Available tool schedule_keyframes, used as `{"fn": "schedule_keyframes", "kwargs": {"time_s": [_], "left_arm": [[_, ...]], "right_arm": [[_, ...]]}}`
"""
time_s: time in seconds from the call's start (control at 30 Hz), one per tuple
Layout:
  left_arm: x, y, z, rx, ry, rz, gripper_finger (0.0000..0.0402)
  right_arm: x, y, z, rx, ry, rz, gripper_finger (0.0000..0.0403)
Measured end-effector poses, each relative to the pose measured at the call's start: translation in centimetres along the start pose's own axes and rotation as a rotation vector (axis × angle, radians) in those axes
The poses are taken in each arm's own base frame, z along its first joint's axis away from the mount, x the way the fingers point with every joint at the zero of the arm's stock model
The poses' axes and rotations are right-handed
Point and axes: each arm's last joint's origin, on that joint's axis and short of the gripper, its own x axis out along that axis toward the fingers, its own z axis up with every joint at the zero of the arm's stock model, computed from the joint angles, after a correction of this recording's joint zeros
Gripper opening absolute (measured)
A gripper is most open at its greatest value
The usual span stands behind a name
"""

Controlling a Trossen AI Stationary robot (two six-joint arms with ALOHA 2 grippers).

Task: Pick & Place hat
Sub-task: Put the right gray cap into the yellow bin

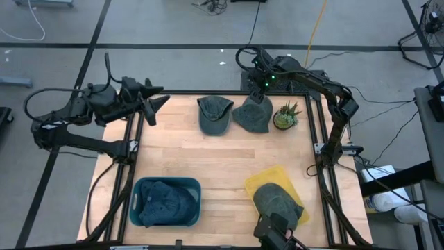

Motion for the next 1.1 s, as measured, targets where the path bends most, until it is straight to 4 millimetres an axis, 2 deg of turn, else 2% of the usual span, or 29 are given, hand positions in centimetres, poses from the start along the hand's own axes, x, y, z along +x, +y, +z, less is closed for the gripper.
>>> {"fn": "schedule_keyframes", "kwargs": {"time_s": [0.27,0.6,0.93,1.1], "left_arm": [[-0.3,0.4,-1.1,0.0,0.0,0.0,0.0225],[-0.3,0.5,-1.2,-0.029,-0.009,-0.004,0.0225],[-0.3,0.4,-1.1,-0.053,-0.015,-0.007,0.0225],[-0.3,0.4,-1.1,-0.057,-0.015,-0.007,0.0225]], "right_arm": [[2.6,-0.1,-1.5,0.02,0.037,0.01,0.0357],[5.6,0.0,-3.6,0.023,0.063,0.04,0.0357],[7.5,-0.1,-4.5,0.007,0.016,-0.005,0.0356],[8.0,-0.1,-4.9,-0.017,0.014,-0.024,0.034]]}}
